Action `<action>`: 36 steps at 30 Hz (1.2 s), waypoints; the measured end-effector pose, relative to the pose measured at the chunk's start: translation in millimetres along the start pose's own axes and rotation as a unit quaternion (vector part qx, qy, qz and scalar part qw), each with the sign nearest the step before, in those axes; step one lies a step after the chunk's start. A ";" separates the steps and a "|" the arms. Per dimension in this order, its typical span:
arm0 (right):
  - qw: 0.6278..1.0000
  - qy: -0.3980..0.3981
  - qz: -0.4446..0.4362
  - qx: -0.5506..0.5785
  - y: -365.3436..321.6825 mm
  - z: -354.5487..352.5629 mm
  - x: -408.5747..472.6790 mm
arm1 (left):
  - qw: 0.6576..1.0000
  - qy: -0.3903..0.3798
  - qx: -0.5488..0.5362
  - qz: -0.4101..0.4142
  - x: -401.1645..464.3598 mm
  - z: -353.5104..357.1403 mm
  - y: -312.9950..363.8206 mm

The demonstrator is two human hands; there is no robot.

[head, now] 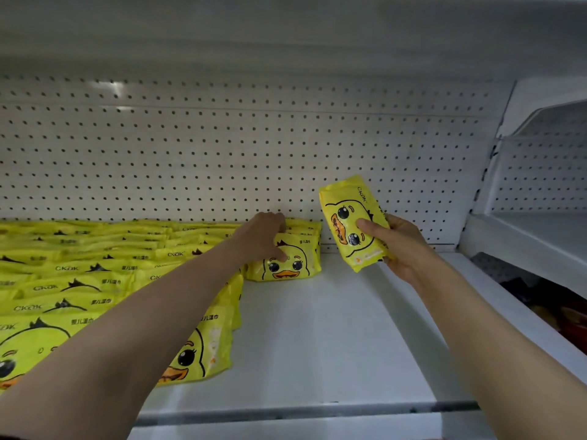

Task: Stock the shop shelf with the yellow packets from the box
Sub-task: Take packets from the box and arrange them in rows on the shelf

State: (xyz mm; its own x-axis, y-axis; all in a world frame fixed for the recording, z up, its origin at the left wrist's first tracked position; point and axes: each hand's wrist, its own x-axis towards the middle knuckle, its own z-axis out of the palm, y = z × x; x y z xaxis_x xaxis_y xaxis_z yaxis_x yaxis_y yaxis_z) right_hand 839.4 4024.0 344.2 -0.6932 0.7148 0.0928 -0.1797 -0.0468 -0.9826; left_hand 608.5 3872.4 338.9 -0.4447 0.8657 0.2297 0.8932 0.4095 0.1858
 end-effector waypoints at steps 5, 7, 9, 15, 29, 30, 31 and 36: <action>0.999 -0.018 0.002 -0.034 -2.4 1.9 7.2 | 0.995 0.066 -0.075 0.009 -7.6 -10.0 -8.9; 0.997 -0.031 0.006 -0.075 -5.5 4.6 11.6 | 0.980 0.121 -0.156 0.016 -13.4 -26.2 -6.0; 0.987 -0.064 0.007 -0.147 -9.0 11.7 14.9 | 0.966 0.139 -0.215 0.029 -20.1 -45.3 2.5; 0.909 -0.191 0.009 -0.371 -5.1 56.8 19.4 | 0.988 -0.056 -0.142 0.037 -34.4 -59.3 16.3; 0.841 -0.133 -0.114 -0.513 26.8 90.9 26.6 | 0.996 -0.070 -0.025 -0.048 -40.8 -35.9 -10.0; 0.837 -0.129 -0.117 -0.519 27.6 90.0 26.9 | 0.996 -0.066 -0.026 -0.051 -40.8 -35.8 -10.5; 0.829 -0.127 -0.123 -0.531 29.0 89.7 26.6 | 0.996 -0.061 -0.026 -0.056 -40.7 -35.1 -9.7; 0.767 -0.111 -0.166 -0.610 39.3 94.9 18.8 | 0.997 -0.056 0.028 -0.053 -44.9 -27.4 -1.8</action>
State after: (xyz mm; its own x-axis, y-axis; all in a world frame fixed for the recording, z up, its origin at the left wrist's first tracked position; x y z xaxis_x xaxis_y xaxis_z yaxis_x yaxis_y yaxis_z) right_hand 753.0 3969.5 322.6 -0.8765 0.4029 0.2633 0.3202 0.8966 -0.3060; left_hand 625.1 3824.9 354.4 -0.5288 0.8425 0.1026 0.8456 0.5125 0.1495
